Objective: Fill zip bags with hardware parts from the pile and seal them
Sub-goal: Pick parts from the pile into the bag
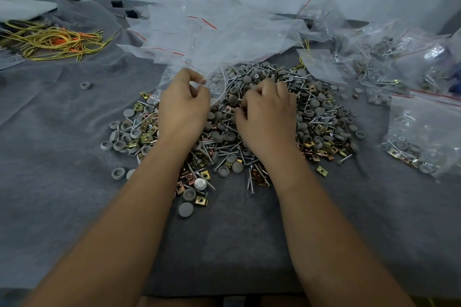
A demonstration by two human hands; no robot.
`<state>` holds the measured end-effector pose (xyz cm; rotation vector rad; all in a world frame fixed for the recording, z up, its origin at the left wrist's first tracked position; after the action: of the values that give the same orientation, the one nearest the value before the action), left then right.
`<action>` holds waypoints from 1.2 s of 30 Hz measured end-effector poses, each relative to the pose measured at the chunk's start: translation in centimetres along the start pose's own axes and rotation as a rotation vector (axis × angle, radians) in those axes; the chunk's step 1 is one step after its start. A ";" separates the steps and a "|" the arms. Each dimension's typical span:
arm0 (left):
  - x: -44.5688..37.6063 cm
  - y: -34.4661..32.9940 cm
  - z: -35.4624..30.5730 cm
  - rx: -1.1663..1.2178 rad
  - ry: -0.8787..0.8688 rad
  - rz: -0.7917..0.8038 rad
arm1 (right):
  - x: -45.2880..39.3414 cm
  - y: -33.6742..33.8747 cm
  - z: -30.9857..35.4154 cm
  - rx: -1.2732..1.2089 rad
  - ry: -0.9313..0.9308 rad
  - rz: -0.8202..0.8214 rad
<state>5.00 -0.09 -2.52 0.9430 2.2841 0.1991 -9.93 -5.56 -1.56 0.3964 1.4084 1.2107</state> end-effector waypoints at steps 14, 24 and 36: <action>-0.1 -0.3 0.2 -0.002 0.003 0.042 | -0.5 1.5 -1.4 -0.344 -0.190 -0.095; -0.1 -1.0 -0.9 -0.021 -0.096 0.109 | -0.1 2.7 -1.0 -0.774 -0.164 -0.094; 0.5 -2.0 -2.5 0.169 -0.236 0.200 | -0.2 1.7 -0.1 -0.534 -0.051 -0.117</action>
<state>2.03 -0.96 -1.51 1.2154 2.0136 -0.0213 -10.65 -5.09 -0.13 -0.0274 0.9977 1.4083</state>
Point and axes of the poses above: each hand's wrist, its own x-axis away from the middle knuckle, its own y-axis out of the back of the hand, z = x × y, the point moved 7 cm from there along -x, towards the middle knuckle, and after that the axes turned 11 degrees about -y, right-handed, at the moved point
